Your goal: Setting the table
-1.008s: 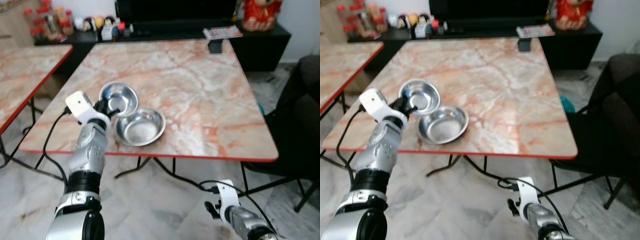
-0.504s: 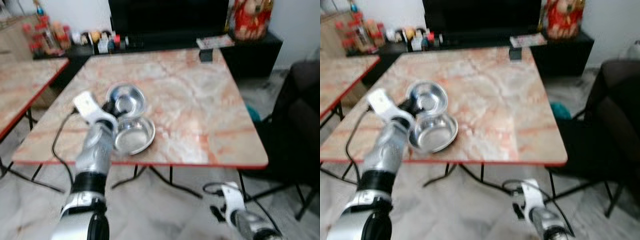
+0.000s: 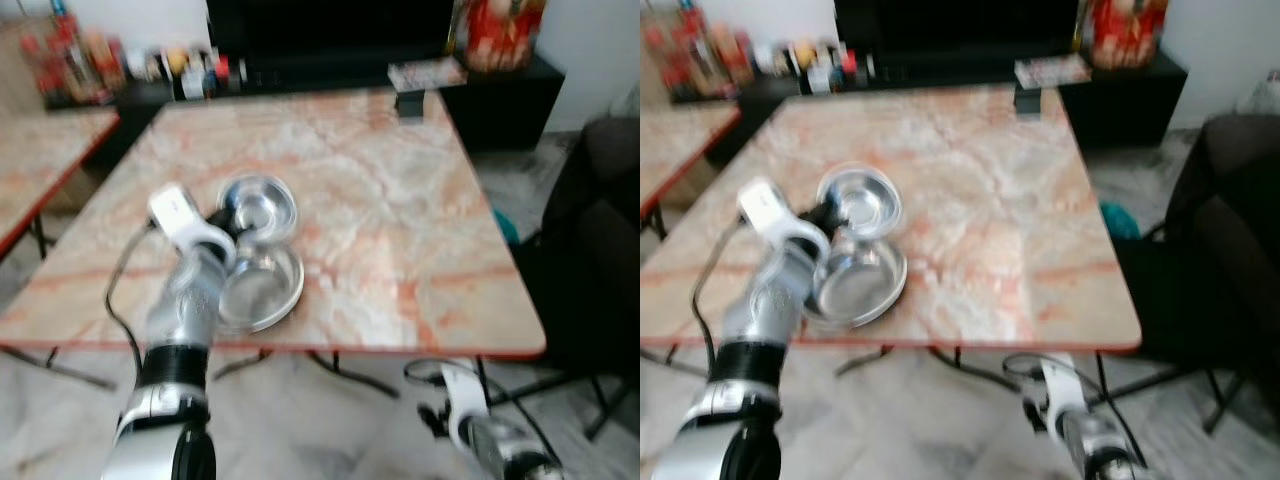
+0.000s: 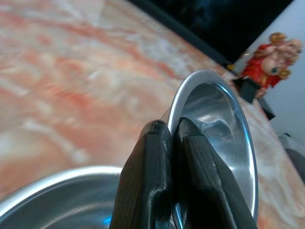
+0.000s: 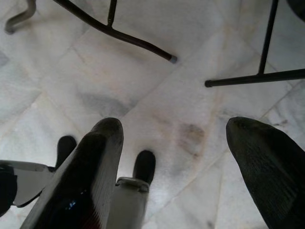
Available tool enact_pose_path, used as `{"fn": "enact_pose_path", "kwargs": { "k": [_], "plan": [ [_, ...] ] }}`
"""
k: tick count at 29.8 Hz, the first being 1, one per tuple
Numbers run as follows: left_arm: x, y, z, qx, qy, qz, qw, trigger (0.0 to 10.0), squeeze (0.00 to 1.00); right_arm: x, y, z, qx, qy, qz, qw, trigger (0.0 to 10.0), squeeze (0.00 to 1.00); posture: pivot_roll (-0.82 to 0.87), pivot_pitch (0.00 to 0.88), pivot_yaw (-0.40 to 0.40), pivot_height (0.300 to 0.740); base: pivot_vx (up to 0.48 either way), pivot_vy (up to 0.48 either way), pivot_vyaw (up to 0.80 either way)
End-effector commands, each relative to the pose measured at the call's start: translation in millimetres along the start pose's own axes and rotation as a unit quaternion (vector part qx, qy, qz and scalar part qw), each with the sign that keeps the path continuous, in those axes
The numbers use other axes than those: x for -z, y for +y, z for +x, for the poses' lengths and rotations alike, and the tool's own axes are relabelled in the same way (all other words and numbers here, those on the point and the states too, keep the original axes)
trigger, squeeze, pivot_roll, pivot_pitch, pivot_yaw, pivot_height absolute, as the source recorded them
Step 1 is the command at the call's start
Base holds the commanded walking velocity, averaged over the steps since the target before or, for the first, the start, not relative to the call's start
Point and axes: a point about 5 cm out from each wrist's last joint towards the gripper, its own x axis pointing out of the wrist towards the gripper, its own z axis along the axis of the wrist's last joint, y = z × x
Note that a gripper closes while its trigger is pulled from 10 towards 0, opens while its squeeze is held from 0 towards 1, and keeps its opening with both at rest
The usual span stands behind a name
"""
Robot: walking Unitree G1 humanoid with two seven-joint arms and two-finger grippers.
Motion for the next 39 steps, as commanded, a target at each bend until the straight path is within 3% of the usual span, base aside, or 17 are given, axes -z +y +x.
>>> {"fn": "enact_pose_path", "kwargs": {
  "k": [1,10,17,39],
  "plan": [
    [-8.3,10.3,-4.9,-0.016,0.003,-0.016,1.000,10.0,0.00,-2.4,7.6,1.5,-0.011,0.001,-0.005,1.000,10.0,0.00,-0.03,0.049,0.049,0.740,0.000,0.000,0.00],
    [-8.2,3.2,-10.4,0.013,0.054,-0.018,0.998,10.0,0.00,-2.4,7.2,1.4,-0.011,-0.001,-0.004,1.000,10.0,0.00,-0.02,0.062,0.050,0.740,0.000,0.000,0.00],
    [-0.2,-4.6,-9.4,0.015,0.090,-0.042,0.995,10.0,0.00,-1.8,7.3,1.5,-0.011,-0.001,-0.003,1.000,10.0,0.00,-0.02,0.054,0.053,0.740,0.000,0.000,0.00],
    [6.6,-7.8,-13.5,0.012,0.142,-0.018,0.990,10.0,0.00,-1.9,8.8,1.7,-0.014,0.001,-0.005,1.000,10.0,0.00,-0.02,0.053,0.054,0.740,0.000,0.000,0.00]
  ]
}}
